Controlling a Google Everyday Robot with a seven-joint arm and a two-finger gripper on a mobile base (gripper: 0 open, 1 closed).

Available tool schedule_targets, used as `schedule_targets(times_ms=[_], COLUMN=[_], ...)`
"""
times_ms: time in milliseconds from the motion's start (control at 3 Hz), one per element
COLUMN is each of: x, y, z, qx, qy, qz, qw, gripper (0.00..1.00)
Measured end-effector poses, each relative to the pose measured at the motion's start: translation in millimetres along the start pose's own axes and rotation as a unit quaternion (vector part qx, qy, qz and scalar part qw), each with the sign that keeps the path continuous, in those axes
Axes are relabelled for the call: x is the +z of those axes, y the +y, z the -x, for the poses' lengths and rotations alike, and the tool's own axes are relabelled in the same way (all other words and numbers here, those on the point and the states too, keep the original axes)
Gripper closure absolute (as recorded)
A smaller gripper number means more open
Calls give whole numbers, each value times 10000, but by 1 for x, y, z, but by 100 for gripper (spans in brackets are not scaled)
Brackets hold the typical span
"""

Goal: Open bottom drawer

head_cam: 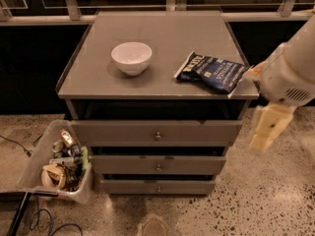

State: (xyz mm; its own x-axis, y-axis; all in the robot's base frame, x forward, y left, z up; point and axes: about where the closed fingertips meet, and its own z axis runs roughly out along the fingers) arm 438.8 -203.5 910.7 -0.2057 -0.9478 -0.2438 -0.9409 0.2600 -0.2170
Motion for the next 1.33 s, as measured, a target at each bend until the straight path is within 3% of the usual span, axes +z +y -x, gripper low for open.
schedule_targets(times_ms=[667, 1000, 1333], x=[106, 156, 156], y=[39, 38, 38], z=[-27, -36, -36], qx=[-197, -202, -202], qy=[-468, -558, -558], qz=[-3, -72, -72], qw=[9987, 9982, 9982], gripper=[0, 0, 0])
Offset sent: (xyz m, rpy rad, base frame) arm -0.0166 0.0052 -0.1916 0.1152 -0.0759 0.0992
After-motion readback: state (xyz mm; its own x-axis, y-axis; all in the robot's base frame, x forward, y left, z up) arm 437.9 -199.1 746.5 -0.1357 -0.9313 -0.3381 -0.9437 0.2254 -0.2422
